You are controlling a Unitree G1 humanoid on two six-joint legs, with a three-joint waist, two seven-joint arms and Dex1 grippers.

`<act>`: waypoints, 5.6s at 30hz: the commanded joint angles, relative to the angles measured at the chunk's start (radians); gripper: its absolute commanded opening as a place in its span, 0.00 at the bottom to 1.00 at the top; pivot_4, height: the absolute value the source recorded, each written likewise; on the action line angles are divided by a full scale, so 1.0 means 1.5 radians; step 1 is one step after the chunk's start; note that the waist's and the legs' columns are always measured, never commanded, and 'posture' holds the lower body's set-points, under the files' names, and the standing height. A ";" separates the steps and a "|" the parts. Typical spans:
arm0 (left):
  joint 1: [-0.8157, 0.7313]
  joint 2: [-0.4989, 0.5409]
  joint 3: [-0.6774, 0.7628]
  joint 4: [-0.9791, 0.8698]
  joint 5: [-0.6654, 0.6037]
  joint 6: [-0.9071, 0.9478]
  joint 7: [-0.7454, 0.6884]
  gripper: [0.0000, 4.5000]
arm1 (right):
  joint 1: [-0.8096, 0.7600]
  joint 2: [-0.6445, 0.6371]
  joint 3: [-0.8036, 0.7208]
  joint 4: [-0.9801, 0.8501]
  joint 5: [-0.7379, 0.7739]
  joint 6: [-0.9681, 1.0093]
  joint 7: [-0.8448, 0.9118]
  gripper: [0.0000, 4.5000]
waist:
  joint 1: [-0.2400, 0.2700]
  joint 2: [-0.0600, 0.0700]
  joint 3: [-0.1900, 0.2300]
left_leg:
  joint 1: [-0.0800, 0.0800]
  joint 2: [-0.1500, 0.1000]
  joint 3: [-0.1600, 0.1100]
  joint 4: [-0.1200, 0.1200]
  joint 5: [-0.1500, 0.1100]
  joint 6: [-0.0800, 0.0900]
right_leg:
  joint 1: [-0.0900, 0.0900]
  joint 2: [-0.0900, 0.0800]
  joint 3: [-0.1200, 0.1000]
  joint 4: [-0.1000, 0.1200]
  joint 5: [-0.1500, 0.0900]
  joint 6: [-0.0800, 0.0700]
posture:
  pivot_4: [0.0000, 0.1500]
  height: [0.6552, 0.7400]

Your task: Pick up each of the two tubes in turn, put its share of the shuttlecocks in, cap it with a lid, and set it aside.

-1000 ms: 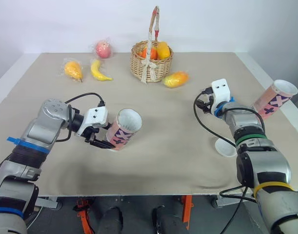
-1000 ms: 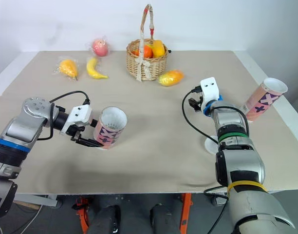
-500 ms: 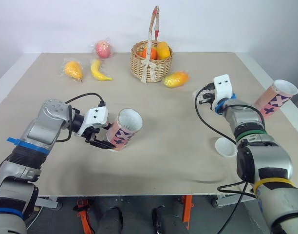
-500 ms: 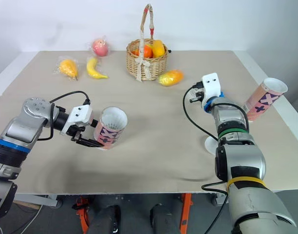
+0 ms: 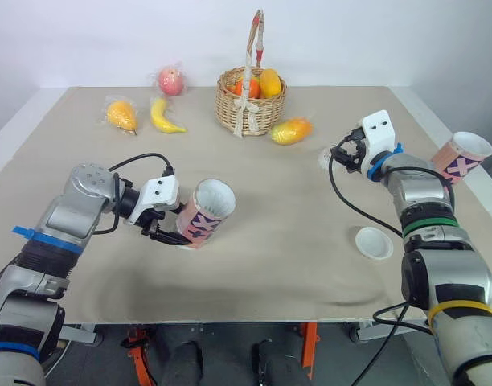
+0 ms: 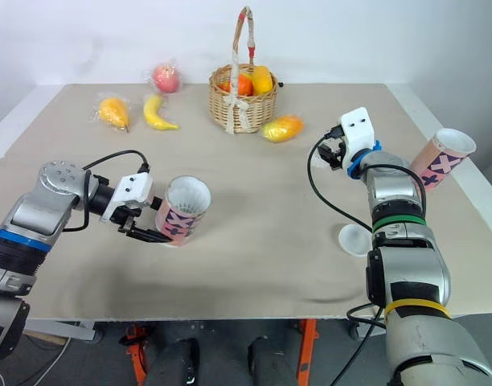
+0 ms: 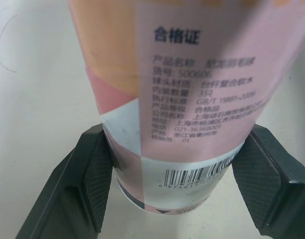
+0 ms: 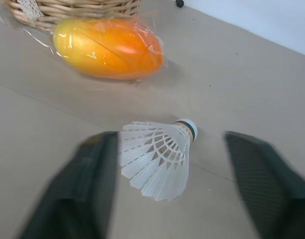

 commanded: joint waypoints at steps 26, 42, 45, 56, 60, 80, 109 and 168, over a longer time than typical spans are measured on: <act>0.004 0.016 0.014 -0.023 -0.007 0.001 0.005 0.73 | -0.058 0.028 -0.008 0.178 -0.042 -0.067 -0.159 0.99 | -0.001 0.000 0.000 | 0.000 0.000 0.000 0.000 0.000 0.000 | 0.000 0.000 0.000 0.000 0.000 0.000 | 1.00 1.00; 0.014 0.021 0.015 -0.037 -0.014 0.006 0.008 0.73 | -0.091 0.056 -0.078 0.223 -0.013 -0.082 -0.178 0.08 | -0.002 0.000 0.000 | 0.000 0.000 0.000 0.000 0.000 0.000 | 0.000 0.000 0.000 0.000 0.000 0.000 | 1.00 1.00; 0.015 0.018 0.014 -0.033 -0.015 0.004 0.010 0.73 | -0.088 0.059 -0.088 0.224 -0.006 -0.083 -0.184 0.02 | -0.002 0.000 0.000 | 0.000 0.000 0.000 0.000 0.000 0.000 | 0.000 0.000 0.001 0.000 0.000 0.000 | 1.00 1.00; 0.014 0.010 0.012 -0.031 -0.017 0.006 0.018 0.73 | -0.082 0.038 -0.063 0.191 -0.019 -0.115 -0.095 0.02 | -0.002 0.000 0.000 | 0.000 0.000 0.000 0.000 0.000 0.000 | 0.000 0.000 0.000 0.000 0.000 0.000 | 1.00 1.00; 0.020 0.012 0.013 -0.035 -0.018 0.010 0.020 0.73 | -0.040 0.013 -0.052 0.101 0.001 -0.147 0.055 0.02 | -0.001 0.000 0.000 | 0.000 0.000 0.000 0.000 0.000 0.000 | 0.000 0.000 0.000 0.000 0.000 0.000 | 1.00 1.00; 0.024 0.005 0.014 -0.035 -0.014 0.002 0.016 0.73 | 0.381 -0.157 -0.009 -0.719 0.190 0.142 0.346 0.02 | 0.003 0.001 0.000 | 0.001 0.001 -0.001 0.002 0.000 0.000 | 0.001 0.001 -0.001 0.000 -0.001 0.004 | 1.00 1.00; 0.025 0.001 0.011 -0.042 -0.012 0.010 0.016 0.73 | 0.603 -0.255 -0.157 -0.833 0.376 0.321 0.397 0.94 | 0.003 0.000 0.000 | 0.000 0.001 -0.002 0.001 0.000 0.000 | 0.001 0.001 -0.001 0.000 -0.002 0.004 | 1.00 1.00; 0.002 -0.024 -0.005 0.016 -0.003 -0.021 0.005 0.73 | 0.124 -0.108 0.247 -0.853 0.151 0.081 0.436 0.02 | 0.005 0.000 0.000 | 0.000 0.001 -0.001 0.003 0.002 0.000 | 0.001 0.000 -0.001 0.000 0.000 0.005 | 1.00 1.00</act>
